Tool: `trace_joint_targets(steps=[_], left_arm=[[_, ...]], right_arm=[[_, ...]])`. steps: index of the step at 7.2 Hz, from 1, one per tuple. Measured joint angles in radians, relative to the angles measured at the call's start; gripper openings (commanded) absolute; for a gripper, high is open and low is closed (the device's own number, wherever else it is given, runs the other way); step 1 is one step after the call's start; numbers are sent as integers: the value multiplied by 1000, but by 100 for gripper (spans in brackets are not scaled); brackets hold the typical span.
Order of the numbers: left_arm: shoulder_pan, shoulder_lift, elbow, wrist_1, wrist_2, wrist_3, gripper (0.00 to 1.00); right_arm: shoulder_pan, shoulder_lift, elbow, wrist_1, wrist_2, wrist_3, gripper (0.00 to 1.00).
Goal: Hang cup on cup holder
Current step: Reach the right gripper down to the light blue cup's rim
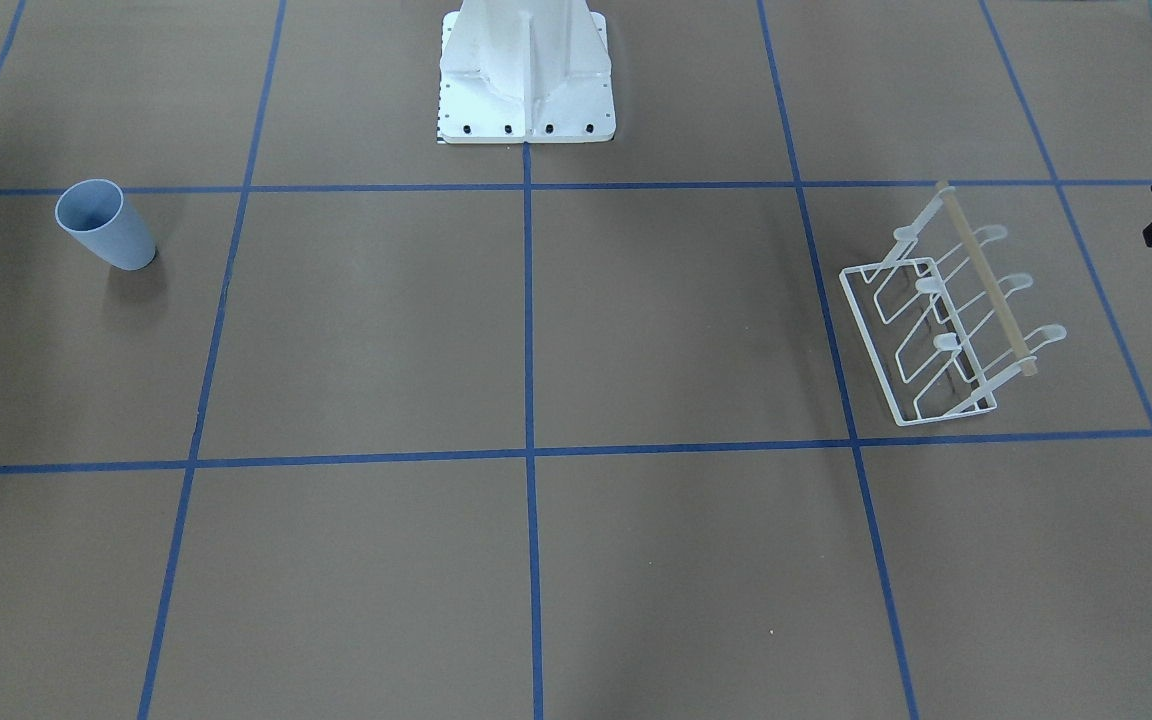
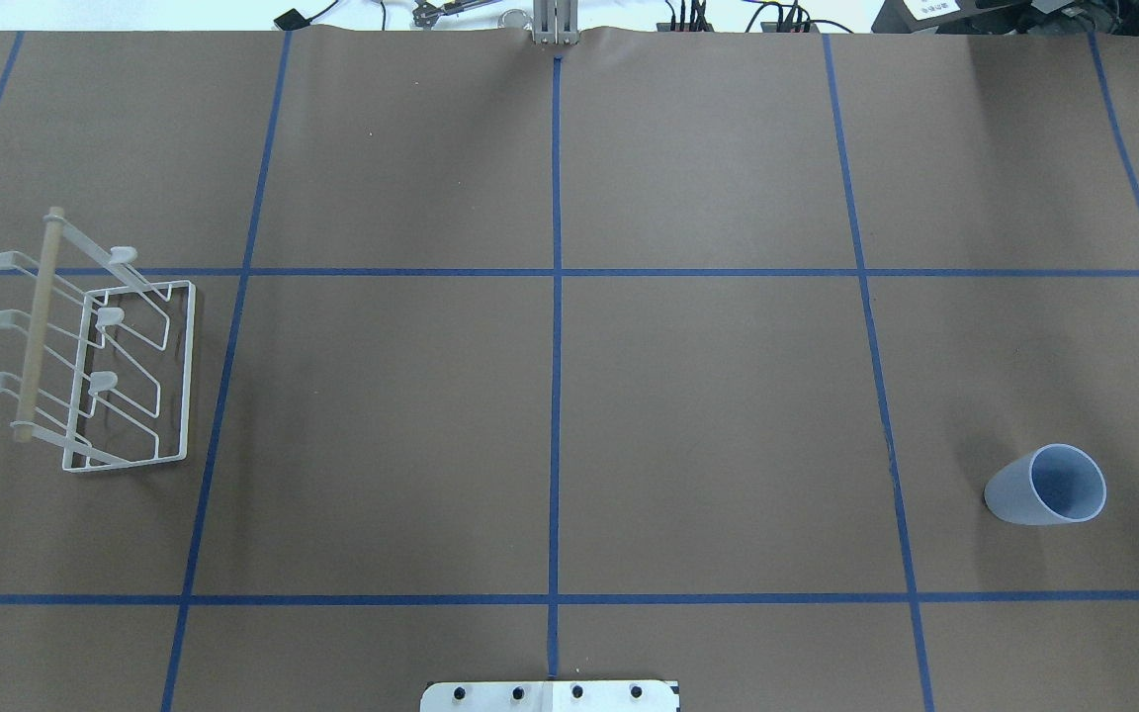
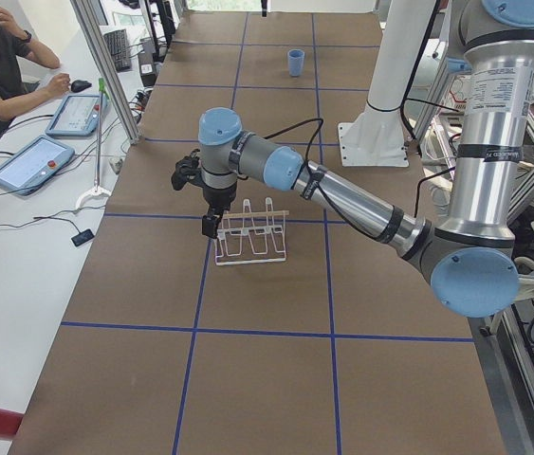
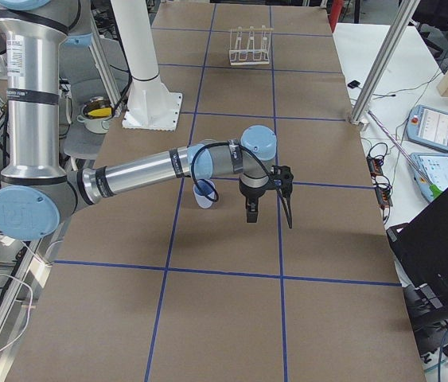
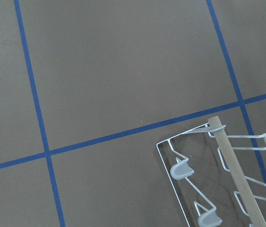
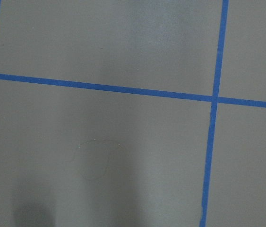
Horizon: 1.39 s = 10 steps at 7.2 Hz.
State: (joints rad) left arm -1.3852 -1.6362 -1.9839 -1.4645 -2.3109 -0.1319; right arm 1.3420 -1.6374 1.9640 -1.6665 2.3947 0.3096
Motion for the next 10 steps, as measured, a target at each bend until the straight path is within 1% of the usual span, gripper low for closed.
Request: trace_joint_targets(steps=[1,3,5,6,7,8,10], left_arm=[[1,4,-4,0,-1,0,98],[1,7,-7,-1,-3,0,98],[2,7,-7,-2,-6,0,99],[3,7,-7,-2,-8,0,98],[4,7,-7,-2,-9,0,99],[4,7,-7,-2,-9,0,99],[5,8,-7,-2,-12,0,98]], right_arm=[[-65,-11,35,1,-5,41,100],[-153,-76,128,2,-28,63,100],[-246,-143,198,10,-84,58,100],[-296,-174,209,40,-117,55,100],[-323,-217,210,109,-128,57,100],[-339,-258,206,184,-129,63,100],[-379,-290,174,288,-128,69,100]])
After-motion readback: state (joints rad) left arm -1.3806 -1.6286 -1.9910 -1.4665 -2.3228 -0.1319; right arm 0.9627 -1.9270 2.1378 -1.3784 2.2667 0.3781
